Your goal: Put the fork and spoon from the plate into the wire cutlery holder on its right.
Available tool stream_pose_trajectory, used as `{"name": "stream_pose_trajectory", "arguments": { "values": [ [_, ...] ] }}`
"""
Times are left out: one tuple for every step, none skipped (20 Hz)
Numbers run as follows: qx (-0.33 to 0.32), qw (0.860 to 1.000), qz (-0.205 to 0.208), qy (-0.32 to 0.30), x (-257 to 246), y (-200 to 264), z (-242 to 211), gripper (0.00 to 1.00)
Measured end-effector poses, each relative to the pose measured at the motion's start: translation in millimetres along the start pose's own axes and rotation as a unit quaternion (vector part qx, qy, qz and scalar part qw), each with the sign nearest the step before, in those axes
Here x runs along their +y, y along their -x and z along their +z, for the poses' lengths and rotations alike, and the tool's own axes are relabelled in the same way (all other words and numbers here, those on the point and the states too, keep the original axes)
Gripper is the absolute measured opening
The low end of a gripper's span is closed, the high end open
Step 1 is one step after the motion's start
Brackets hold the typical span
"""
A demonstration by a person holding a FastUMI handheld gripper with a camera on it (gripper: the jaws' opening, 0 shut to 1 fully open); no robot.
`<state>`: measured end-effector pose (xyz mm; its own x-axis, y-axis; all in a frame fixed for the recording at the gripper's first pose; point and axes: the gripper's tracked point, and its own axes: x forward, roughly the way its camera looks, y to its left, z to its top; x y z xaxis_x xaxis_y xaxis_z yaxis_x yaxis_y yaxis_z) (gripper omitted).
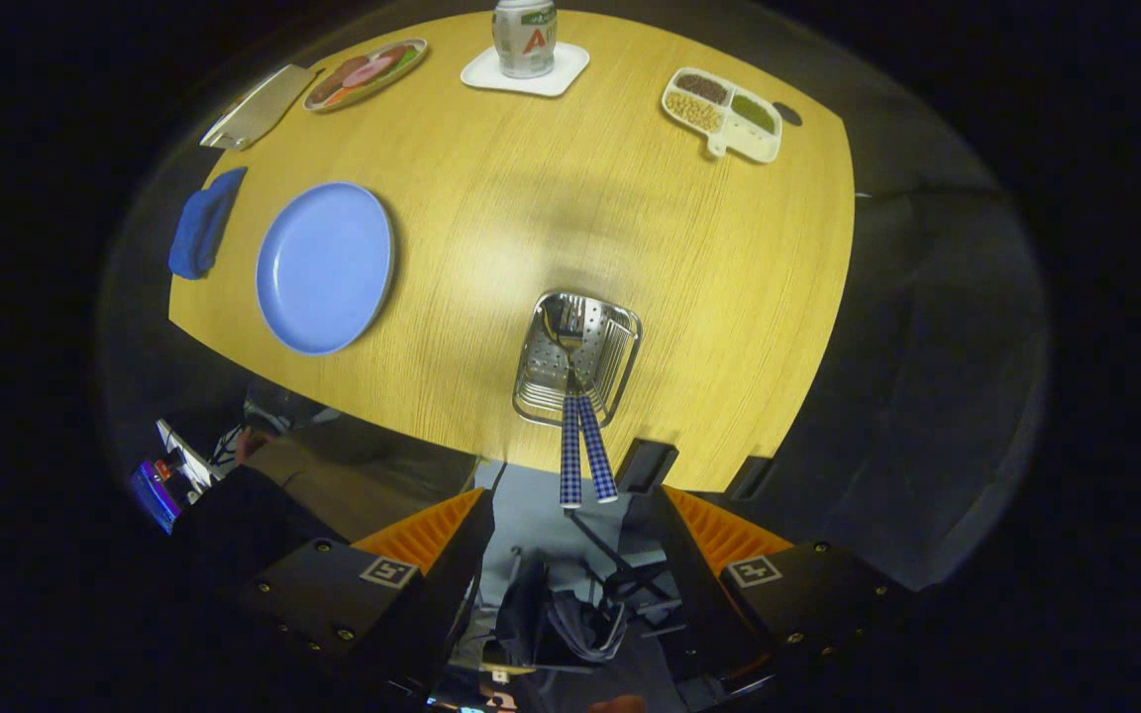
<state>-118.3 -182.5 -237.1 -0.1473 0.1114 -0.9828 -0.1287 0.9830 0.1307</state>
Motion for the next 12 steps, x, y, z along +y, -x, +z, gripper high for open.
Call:
{"name": "stream_pose_trajectory", "arguments": {
  "values": [
    [-0.037, 0.999, -0.003, -0.010, 5, 3, 3, 0.97],
    [-0.074, 0.997, -0.004, -0.019, 12, 5, 8, 0.97],
    [-0.111, 0.994, -0.008, -0.021, 18, 8, 14, 0.97],
    [-0.147, 0.989, -0.015, -0.023, 23, 11, 19, 0.97],
    [-0.188, 0.981, -0.024, -0.033, 27, 15, 24, 0.97],
    [-0.240, 0.969, -0.026, -0.047, 35, 20, 35, 0.97],
    [-0.293, 0.954, -0.025, -0.066, 41, 27, 45, 0.97],
    [-0.341, 0.936, -0.022, -0.088, 47, 37, 54, 0.97],
    [-0.385, 0.917, -0.015, -0.104, 54, 50, 61, 0.97],
    [-0.418, 0.902, -0.011, -0.110, 65, 64, 63, 0.97],
    [-0.452, 0.885, -0.016, -0.109, 71, 78, 67, 0.97],
    [-0.484, 0.868, -0.028, -0.106, 73, 89, 69, 0.97]
  ]
}}
